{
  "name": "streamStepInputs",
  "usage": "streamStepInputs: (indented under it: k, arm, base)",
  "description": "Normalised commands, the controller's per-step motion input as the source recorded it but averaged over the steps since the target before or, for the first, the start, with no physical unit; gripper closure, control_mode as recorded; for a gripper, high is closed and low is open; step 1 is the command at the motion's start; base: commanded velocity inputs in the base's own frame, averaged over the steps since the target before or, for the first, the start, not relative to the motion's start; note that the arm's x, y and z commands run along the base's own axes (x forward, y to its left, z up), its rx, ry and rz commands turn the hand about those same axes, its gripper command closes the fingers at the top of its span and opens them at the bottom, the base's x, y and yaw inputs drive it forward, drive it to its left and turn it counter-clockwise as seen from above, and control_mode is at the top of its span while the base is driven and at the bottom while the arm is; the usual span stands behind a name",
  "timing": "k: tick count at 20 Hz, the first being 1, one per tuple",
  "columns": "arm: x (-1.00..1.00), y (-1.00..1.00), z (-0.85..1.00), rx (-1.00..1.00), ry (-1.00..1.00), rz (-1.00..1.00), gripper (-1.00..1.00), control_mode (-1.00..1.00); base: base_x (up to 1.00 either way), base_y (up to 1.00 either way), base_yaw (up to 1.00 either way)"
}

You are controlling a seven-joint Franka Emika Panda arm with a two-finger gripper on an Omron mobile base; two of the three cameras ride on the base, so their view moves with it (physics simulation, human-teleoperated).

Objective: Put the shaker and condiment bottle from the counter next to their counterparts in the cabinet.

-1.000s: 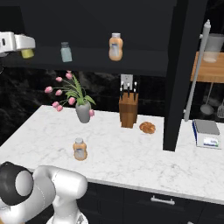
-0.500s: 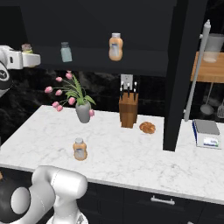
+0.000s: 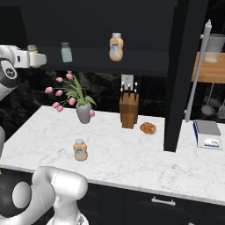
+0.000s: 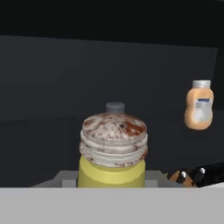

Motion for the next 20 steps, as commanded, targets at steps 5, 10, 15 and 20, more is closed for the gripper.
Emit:
streamStepInputs:
  k: [5, 10, 15, 20]
  arm:
    - [0.4, 0.07, 0.0, 0.0, 0.08, -0.05, 1.0, -1.0]
    - [0.32, 0.17, 0.0, -0.02, 0.0, -0.08, 1.0, -1.0]
    - [0.4, 0.03, 0.0, -0.03, 0.0, -0.05, 1.0, -1.0]
    - [0.36, -0.03, 0.0, 0.0, 0.0, -0.01, 1.0, -1.0]
  base:
    - [0.0, 0.0, 0.0]
    - [0.0, 0.0, 0.0]
    - [0.0, 0.0, 0.0]
    - [0.0, 0.0, 0.0]
